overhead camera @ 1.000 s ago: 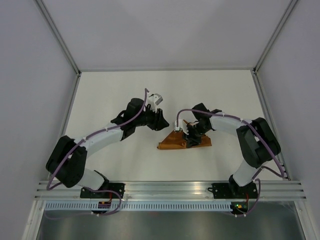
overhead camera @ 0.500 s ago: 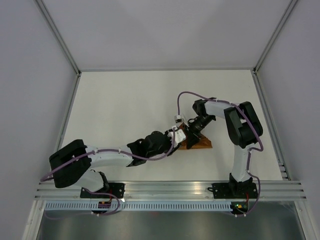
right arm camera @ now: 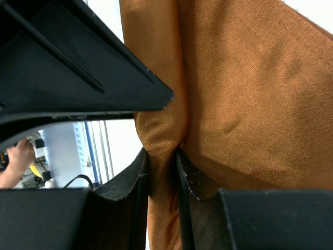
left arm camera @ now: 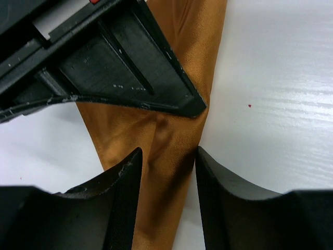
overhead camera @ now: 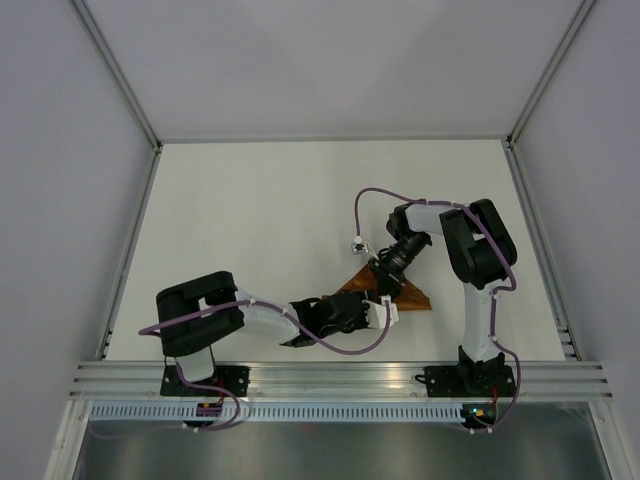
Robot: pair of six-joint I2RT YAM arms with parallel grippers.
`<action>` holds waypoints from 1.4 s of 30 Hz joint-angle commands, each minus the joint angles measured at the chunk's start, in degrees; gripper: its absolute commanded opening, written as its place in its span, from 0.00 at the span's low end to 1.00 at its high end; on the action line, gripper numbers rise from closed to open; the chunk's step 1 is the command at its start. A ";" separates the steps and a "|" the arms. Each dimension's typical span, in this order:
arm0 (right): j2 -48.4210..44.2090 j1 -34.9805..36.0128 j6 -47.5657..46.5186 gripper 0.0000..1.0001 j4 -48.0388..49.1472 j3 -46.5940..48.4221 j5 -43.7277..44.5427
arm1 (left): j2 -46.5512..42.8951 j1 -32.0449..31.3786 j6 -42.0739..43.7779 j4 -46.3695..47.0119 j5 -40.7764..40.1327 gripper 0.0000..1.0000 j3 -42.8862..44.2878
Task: Fold the napkin, place the utensils inside, and roll it up
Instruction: Roll the napkin at the center of the board.
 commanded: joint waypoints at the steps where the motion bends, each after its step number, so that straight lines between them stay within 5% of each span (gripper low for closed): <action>1: 3.94 -0.08 -3.62 0.17 8.64 -1.31 11.48 | 1.91 -0.61 4.49 4.39 -1.22 0.51 2.94; 9: 4.12 -0.08 -3.01 0.17 8.82 -0.87 11.65 | 4.29 -0.61 2.91 -0.62 4.66 0.38 4.70; 12: 3.94 -0.08 -2.39 0.18 9.69 -1.13 11.74 | 4.82 -0.52 1.42 -3.61 6.68 0.13 5.93; 16: 2.80 -0.08 -1.34 0.23 10.66 -1.57 11.83 | 5.70 0.44 -1.12 -8.53 11.16 0.02 7.77; 26: -5.98 -0.87 1.65 0.59 11.19 -1.92 10.08 | 7.19 5.45 -6.32 -16.53 24.97 0.02 10.15; 42: -17.75 -9.91 10.97 0.63 17.25 -0.43 9.02 | 14.48 15.20 -14.13 -28.73 40.34 0.02 19.45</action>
